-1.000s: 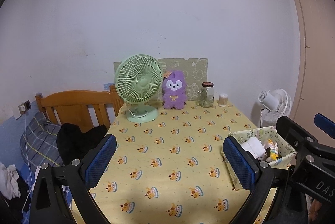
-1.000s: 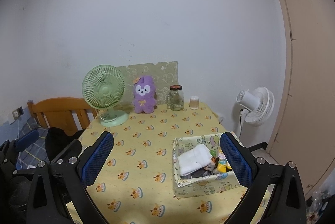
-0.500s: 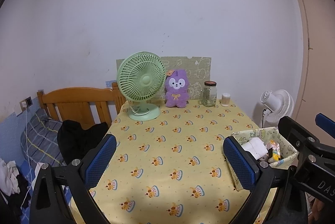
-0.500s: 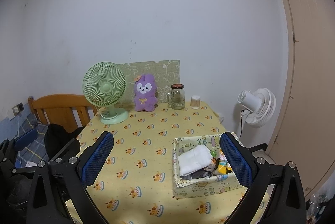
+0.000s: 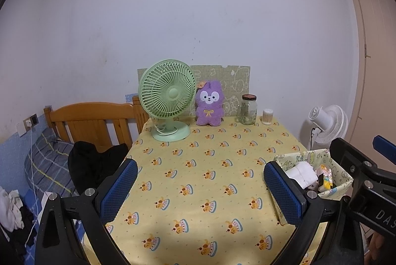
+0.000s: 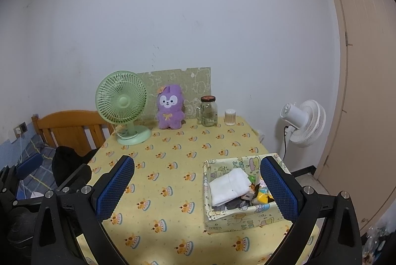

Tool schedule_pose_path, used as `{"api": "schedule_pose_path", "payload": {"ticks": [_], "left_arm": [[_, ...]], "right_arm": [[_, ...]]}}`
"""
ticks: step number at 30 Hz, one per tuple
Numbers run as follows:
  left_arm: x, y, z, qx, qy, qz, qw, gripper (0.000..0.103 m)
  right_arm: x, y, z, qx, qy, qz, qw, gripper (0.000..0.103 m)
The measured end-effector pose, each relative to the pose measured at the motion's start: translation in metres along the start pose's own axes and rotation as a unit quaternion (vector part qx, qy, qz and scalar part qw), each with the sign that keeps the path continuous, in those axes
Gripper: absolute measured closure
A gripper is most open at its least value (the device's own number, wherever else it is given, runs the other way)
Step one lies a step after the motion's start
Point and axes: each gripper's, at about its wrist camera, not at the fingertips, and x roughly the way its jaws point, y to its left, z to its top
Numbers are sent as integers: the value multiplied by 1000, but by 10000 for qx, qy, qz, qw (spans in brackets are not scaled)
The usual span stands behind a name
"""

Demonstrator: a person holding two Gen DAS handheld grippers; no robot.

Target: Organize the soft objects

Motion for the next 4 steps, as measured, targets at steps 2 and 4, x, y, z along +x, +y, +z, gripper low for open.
{"api": "schedule_pose_path", "payload": {"ticks": [2, 4], "left_arm": [[0, 0, 0, -3, -8, -16, 10000, 0], [2, 0, 0, -11, 9, -31, 10000, 0]], "right_arm": [[1, 0, 0, -6, 12, -7, 10000, 0], [3, 0, 0, -1, 34, -9, 10000, 0]]}}
